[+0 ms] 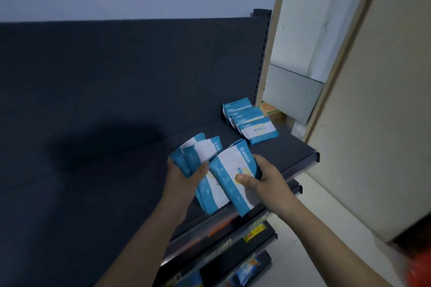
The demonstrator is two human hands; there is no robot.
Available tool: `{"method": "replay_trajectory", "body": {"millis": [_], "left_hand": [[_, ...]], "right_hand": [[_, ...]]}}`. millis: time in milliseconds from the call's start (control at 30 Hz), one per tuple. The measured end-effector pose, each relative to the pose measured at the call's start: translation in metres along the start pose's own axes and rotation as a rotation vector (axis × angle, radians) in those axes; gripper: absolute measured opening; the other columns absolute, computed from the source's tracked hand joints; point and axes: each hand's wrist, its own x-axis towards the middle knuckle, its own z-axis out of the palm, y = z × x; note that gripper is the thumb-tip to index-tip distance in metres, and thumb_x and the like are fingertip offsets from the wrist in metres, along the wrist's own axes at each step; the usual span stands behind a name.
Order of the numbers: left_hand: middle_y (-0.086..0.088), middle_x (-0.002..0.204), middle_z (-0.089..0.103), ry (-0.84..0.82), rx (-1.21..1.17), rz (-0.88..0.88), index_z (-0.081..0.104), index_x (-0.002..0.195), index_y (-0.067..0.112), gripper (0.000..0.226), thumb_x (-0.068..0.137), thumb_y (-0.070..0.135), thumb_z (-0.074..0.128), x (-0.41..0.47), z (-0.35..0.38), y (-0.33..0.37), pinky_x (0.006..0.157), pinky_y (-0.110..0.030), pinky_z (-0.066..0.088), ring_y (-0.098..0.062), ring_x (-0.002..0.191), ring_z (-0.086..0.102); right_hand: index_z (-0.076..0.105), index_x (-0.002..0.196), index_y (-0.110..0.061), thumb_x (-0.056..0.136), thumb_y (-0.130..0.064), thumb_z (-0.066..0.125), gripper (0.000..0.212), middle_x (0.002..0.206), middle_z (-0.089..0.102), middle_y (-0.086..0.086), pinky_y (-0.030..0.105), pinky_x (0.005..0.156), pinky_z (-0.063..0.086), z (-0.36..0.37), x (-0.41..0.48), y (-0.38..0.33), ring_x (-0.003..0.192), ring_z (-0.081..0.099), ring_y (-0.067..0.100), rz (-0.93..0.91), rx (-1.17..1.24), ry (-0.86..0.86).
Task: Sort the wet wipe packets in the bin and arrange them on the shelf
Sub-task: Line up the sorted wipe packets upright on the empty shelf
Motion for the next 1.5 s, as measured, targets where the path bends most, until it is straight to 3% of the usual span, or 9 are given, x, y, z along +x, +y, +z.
{"method": "replay_trajectory", "body": {"millis": [167,300,567,933,1067,1200,1300,1433,1500], "left_hand": [[-0.003,0.116,0.063,0.125,-0.059,-0.047,0.04,0.128,0.02,0.063,0.077,0.021,0.077,0.071,0.001,-0.009,0.088,-0.05,0.053,-0.021,0.103,0.064],[-0.002,0.118,0.062,0.169,-0.104,-0.07,0.039,0.13,0.021,0.062,0.079,0.02,0.075,0.103,0.009,-0.018,0.09,-0.048,0.053,-0.019,0.106,0.062],[-0.003,0.118,0.064,0.282,-0.114,-0.033,0.042,0.134,0.02,0.062,0.08,0.021,0.073,0.136,0.044,-0.024,0.086,-0.045,0.055,-0.019,0.105,0.064],[-0.001,0.113,0.069,0.497,-0.189,0.075,0.052,0.128,0.019,0.043,0.087,0.018,0.065,0.126,0.126,-0.023,0.08,-0.039,0.058,-0.017,0.101,0.068],[-0.001,0.115,0.069,0.534,-0.243,0.051,0.053,0.123,0.024,0.039,0.087,0.021,0.064,0.12,0.142,-0.026,0.085,-0.044,0.055,-0.018,0.103,0.067],[-0.001,0.113,0.07,0.498,-0.246,0.049,0.053,0.123,0.024,0.036,0.088,0.022,0.062,0.122,0.156,-0.025,0.081,-0.04,0.057,-0.017,0.102,0.067],[0.001,0.112,0.07,0.481,-0.278,0.037,0.049,0.126,0.023,0.037,0.091,0.022,0.06,0.125,0.167,-0.025,0.079,-0.036,0.058,-0.015,0.1,0.068],[0.001,0.113,0.069,0.456,-0.32,-0.003,0.046,0.127,0.026,0.037,0.092,0.025,0.058,0.127,0.178,-0.026,0.082,-0.036,0.057,-0.014,0.1,0.068],[0.0,0.112,0.069,0.441,-0.35,-0.021,0.044,0.129,0.026,0.038,0.092,0.026,0.056,0.126,0.181,-0.028,0.083,-0.036,0.056,-0.015,0.099,0.068]], "right_hand": [[0.047,0.123,-0.02,0.088,-0.031,0.062,0.039,0.114,0.055,0.001,0.038,0.087,0.044,-0.049,0.064,0.019,0.106,0.052,0.022,0.035,-0.624,0.138],[0.036,0.135,-0.023,0.092,-0.039,0.05,0.048,0.127,0.046,0.001,0.039,0.093,0.032,-0.078,0.104,0.028,0.119,0.04,0.023,0.005,-1.18,0.062],[0.028,0.142,-0.028,0.091,-0.038,0.053,0.058,0.135,0.04,-0.001,0.037,0.098,0.027,-0.128,0.189,0.058,0.126,0.033,0.021,-0.162,-1.343,-0.336],[0.012,0.149,-0.031,0.086,-0.024,0.062,0.081,0.144,0.026,-0.004,0.043,0.112,0.02,-0.146,0.251,0.092,0.133,0.023,0.02,-0.593,-1.165,-0.553],[0.032,0.145,-0.023,0.071,-0.019,0.077,0.086,0.142,0.041,0.003,0.047,0.112,0.019,-0.15,0.246,0.113,0.131,0.04,0.028,-0.748,-1.125,-0.471],[0.013,0.15,-0.023,0.089,-0.009,0.054,0.074,0.158,0.004,-0.004,0.039,0.112,-0.012,-0.151,0.235,0.122,0.145,-0.006,0.018,-0.702,-1.022,-0.489],[0.042,0.139,-0.01,0.078,-0.004,0.07,0.068,0.15,0.033,0.007,0.05,0.112,0.025,-0.15,0.227,0.121,0.141,0.022,0.026,-0.72,-0.885,-0.326],[0.032,0.143,-0.019,0.094,-0.023,0.053,0.053,0.138,0.029,-0.015,0.0,0.101,0.014,-0.145,0.204,0.103,0.128,0.025,-0.002,-0.429,-0.393,-0.217],[0.038,0.138,-0.021,0.089,-0.027,0.059,0.054,0.128,0.041,-0.013,-0.004,0.087,0.028,-0.139,0.195,0.097,0.115,0.041,-0.001,-0.31,-0.185,-0.158]]}}
